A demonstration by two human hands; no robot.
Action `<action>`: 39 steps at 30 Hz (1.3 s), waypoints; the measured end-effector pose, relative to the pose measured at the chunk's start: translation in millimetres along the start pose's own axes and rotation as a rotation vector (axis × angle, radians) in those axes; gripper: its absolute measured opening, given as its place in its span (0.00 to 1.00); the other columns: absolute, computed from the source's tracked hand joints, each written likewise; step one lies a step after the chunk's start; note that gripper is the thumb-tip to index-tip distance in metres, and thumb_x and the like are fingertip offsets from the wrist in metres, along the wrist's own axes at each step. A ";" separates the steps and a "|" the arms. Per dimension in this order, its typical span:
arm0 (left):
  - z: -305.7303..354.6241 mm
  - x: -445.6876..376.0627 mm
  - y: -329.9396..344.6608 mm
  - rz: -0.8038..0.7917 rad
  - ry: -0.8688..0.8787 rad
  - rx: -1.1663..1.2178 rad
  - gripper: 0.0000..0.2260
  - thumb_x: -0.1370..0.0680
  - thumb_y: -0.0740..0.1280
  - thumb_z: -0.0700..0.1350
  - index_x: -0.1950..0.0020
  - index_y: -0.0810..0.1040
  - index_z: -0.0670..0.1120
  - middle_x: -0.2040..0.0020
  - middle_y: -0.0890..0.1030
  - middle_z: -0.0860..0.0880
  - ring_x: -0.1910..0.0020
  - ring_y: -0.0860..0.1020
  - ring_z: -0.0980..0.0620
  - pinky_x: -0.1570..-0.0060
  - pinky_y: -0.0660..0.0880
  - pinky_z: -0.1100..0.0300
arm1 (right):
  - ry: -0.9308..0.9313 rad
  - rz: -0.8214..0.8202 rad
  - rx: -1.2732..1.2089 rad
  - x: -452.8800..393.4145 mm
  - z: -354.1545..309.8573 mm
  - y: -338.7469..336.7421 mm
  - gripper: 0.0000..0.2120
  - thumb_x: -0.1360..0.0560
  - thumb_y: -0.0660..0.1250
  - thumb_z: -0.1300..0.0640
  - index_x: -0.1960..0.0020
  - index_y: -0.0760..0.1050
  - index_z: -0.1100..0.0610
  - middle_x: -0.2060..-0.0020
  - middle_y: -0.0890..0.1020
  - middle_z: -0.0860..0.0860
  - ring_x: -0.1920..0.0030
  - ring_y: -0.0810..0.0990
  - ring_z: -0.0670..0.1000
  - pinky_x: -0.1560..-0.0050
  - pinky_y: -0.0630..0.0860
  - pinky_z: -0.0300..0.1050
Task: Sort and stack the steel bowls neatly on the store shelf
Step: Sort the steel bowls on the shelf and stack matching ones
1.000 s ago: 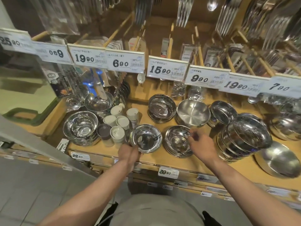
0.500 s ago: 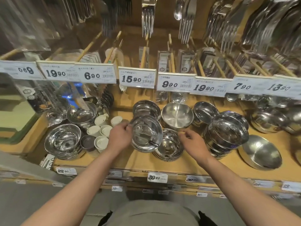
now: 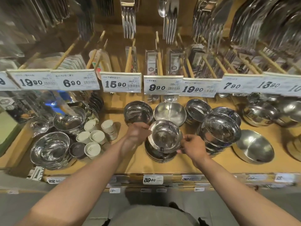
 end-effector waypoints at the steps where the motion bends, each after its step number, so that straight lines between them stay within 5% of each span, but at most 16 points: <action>1: -6.4 0.7 3.4 -0.032 -0.019 0.023 0.09 0.24 0.71 0.39 0.43 0.83 0.44 0.47 0.83 0.44 0.62 0.79 0.52 0.68 0.75 0.63 | 0.019 0.015 0.018 -1.0 3.3 1.9 0.08 0.22 0.67 0.65 0.58 0.83 0.61 0.61 0.87 0.59 0.58 0.87 0.61 0.49 0.83 0.62; 6: -24.7 6.9 8.4 0.038 -0.038 0.035 0.09 0.27 0.72 0.37 0.53 0.81 0.51 0.44 0.83 0.46 0.45 0.81 0.44 0.46 0.81 0.51 | 0.044 0.045 0.065 3.4 8.9 12.3 0.07 0.22 0.70 0.59 0.58 0.84 0.56 0.60 0.87 0.56 0.53 0.86 0.61 0.44 0.81 0.61; 8: -23.9 7.7 9.6 0.056 -0.023 -0.018 0.09 0.26 0.71 0.40 0.48 0.81 0.50 0.42 0.82 0.47 0.42 0.80 0.45 0.43 0.79 0.51 | 0.031 0.073 0.068 3.7 7.4 11.6 0.07 0.22 0.70 0.59 0.58 0.83 0.56 0.61 0.87 0.56 0.54 0.86 0.60 0.44 0.81 0.61; 11: -19.9 13.5 6.4 0.084 0.012 -0.164 0.13 0.23 0.67 0.41 0.39 0.80 0.49 0.43 0.81 0.49 0.45 0.78 0.49 0.48 0.77 0.57 | 0.030 0.073 0.079 4.9 3.3 12.3 0.06 0.22 0.71 0.58 0.58 0.83 0.55 0.64 0.87 0.56 0.59 0.87 0.57 0.47 0.83 0.59; 15: -20.2 19.1 6.4 0.075 0.068 -0.199 0.09 0.24 0.63 0.38 0.55 0.78 0.51 0.50 0.81 0.49 0.50 0.77 0.49 0.55 0.76 0.58 | 0.004 0.106 0.147 5.8 -2.2 14.4 0.08 0.22 0.70 0.56 0.60 0.84 0.52 0.69 0.86 0.54 0.66 0.87 0.55 0.51 0.84 0.57; 19: -24.7 22.5 8.0 0.067 0.097 -0.175 0.05 0.25 0.64 0.37 0.55 0.76 0.47 0.55 0.78 0.50 0.55 0.74 0.50 0.55 0.76 0.53 | -0.001 0.103 0.178 5.8 -4.0 17.1 0.07 0.22 0.71 0.53 0.54 0.86 0.55 0.68 0.86 0.55 0.62 0.87 0.58 0.50 0.83 0.58; 24: -31.5 23.5 14.1 0.031 0.086 -0.104 0.08 0.29 0.62 0.33 0.60 0.74 0.46 0.63 0.72 0.46 0.63 0.69 0.50 0.63 0.62 0.54 | -0.015 0.097 0.234 4.5 -2.2 17.7 0.10 0.21 0.67 0.58 0.46 0.86 0.58 0.53 0.87 0.59 0.48 0.85 0.63 0.42 0.80 0.60; 34: -40.4 23.3 17.6 0.074 0.090 -0.060 0.05 0.28 0.63 0.33 0.63 0.76 0.40 0.65 0.74 0.44 0.65 0.71 0.50 0.63 0.63 0.54 | -0.042 0.089 0.306 3.5 -0.1 20.1 0.10 0.20 0.67 0.58 0.46 0.86 0.56 0.52 0.87 0.59 0.49 0.85 0.64 0.43 0.80 0.61; 39: -38.6 23.8 16.1 0.062 0.131 -0.047 0.09 0.27 0.61 0.30 0.66 0.68 0.41 0.68 0.68 0.44 0.68 0.65 0.51 0.73 0.57 0.63 | -0.053 0.095 0.300 4.8 0.6 18.8 0.10 0.21 0.67 0.59 0.46 0.86 0.59 0.51 0.87 0.60 0.48 0.84 0.64 0.42 0.80 0.62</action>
Point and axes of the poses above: each hand's wrist, its own x-axis away from the middle knuckle, its own y-axis out of the palm, z = x × y, the point moved 4 cm from there along -x, towards the middle knuckle
